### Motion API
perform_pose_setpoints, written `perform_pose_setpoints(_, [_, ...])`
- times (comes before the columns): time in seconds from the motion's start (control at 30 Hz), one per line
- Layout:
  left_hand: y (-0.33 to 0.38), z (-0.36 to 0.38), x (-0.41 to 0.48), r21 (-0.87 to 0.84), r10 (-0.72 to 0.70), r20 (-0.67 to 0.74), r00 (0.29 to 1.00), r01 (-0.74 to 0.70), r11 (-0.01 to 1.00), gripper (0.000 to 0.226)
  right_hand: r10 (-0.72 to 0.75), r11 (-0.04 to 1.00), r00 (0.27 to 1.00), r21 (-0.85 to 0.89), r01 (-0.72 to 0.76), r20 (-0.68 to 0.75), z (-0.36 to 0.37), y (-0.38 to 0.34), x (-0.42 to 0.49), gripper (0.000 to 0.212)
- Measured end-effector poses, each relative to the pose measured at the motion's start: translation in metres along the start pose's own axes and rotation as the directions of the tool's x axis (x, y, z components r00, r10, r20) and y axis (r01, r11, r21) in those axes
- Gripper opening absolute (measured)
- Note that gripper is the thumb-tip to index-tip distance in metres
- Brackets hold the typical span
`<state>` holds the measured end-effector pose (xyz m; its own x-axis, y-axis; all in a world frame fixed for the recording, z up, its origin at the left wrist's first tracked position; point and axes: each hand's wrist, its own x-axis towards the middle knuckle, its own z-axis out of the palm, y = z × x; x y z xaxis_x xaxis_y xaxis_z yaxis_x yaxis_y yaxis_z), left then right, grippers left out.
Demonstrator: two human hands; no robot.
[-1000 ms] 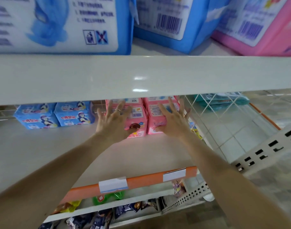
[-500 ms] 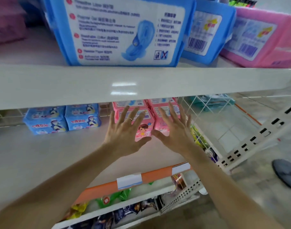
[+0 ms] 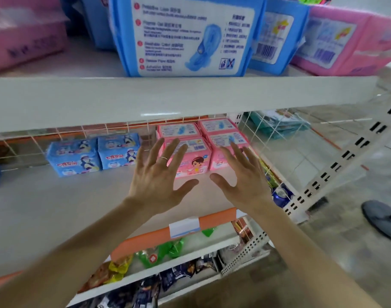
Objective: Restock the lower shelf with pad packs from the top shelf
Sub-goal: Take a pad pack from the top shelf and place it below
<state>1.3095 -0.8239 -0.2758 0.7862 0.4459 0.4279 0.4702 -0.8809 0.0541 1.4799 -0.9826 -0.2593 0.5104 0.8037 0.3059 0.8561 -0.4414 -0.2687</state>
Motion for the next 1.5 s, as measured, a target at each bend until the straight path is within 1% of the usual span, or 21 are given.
perform_pose_setpoints(0.07, [0.013, -0.011, -0.004, 0.018, -0.020, -0.025, 0.999, 0.020, 1.000, 0.084, -0.043, 0.998, 0.998, 0.033, 0.045, -0.050, -0.008, 0.004, -0.007, 0.082])
perform_pose_setpoints(0.13, [0.026, -0.021, -0.008, 0.000, -0.076, -0.043, 0.996, 0.076, 0.997, 0.083, -0.112, 0.992, 0.986, 0.042, 0.118, -0.126, -0.018, 0.010, -0.014, 0.078])
perform_pose_setpoints(0.23, [0.048, -0.039, -0.016, -0.003, -0.155, -0.051, 0.987, 0.155, 0.988, 0.082, -0.164, 0.982, 0.980, 0.079, 0.173, -0.112, -0.039, 0.016, -0.023, 0.076])
perform_pose_setpoints(0.33, [0.069, -0.068, -0.025, 0.028, -0.148, -0.142, 0.979, 0.154, 0.988, 0.078, -0.251, 0.953, 0.953, 0.132, 0.274, -0.167, -0.064, 0.019, -0.029, 0.073])
perform_pose_setpoints(0.43, [0.088, -0.104, -0.033, 0.056, -0.143, -0.228, 0.963, 0.159, 0.986, 0.074, -0.306, 0.914, 0.922, 0.197, 0.354, -0.237, -0.089, 0.015, -0.033, 0.074])
perform_pose_setpoints(0.53, [0.101, -0.143, -0.042, 0.069, -0.150, -0.301, 0.942, 0.178, 0.982, 0.073, -0.395, 0.858, 0.868, 0.217, 0.466, -0.302, -0.117, 0.004, -0.034, 0.072])
perform_pose_setpoints(0.6, [0.106, -0.168, -0.050, 0.106, -0.154, -0.335, 0.929, 0.199, 0.974, 0.073, -0.447, 0.812, 0.828, 0.234, 0.535, -0.340, -0.136, -0.005, -0.034, 0.072])
perform_pose_setpoints(0.77, [0.116, -0.220, -0.066, 0.185, -0.095, -0.441, 0.893, 0.194, 0.964, 0.066, -0.505, 0.689, 0.709, 0.264, 0.675, -0.493, -0.176, -0.030, -0.036, 0.064])
perform_pose_setpoints(0.87, [0.115, -0.244, -0.066, 0.218, -0.069, -0.463, 0.883, 0.190, 0.957, 0.065, -0.531, 0.636, 0.655, 0.259, 0.727, -0.538, -0.195, -0.045, -0.033, 0.062])
perform_pose_setpoints(1.0, [0.099, -0.269, -0.059, 0.248, -0.043, -0.507, 0.861, 0.194, 0.949, 0.063, -0.553, 0.610, 0.606, 0.217, 0.762, -0.571, -0.216, -0.065, -0.023, 0.064])
perform_pose_setpoints(1.13, [0.072, -0.288, -0.060, 0.239, -0.038, -0.563, 0.826, 0.206, 0.949, 0.063, -0.568, 0.606, 0.590, 0.194, 0.771, -0.573, -0.229, -0.096, -0.014, 0.065])
perform_pose_setpoints(1.3, [0.018, -0.313, -0.069, 0.223, -0.058, -0.584, 0.810, 0.228, 0.948, 0.061, -0.580, 0.646, 0.596, 0.133, 0.752, -0.556, -0.238, -0.159, 0.002, 0.068])
perform_pose_setpoints(1.4, [-0.018, -0.334, -0.076, 0.181, -0.090, -0.577, 0.812, 0.235, 0.955, 0.063, -0.583, 0.672, 0.627, 0.128, 0.729, -0.517, -0.239, -0.204, 0.014, 0.069])
perform_pose_setpoints(1.5, [-0.056, -0.353, -0.084, 0.174, -0.084, -0.583, 0.808, 0.225, 0.959, 0.064, -0.598, 0.702, 0.659, 0.098, 0.705, -0.457, -0.231, -0.249, 0.030, 0.067])
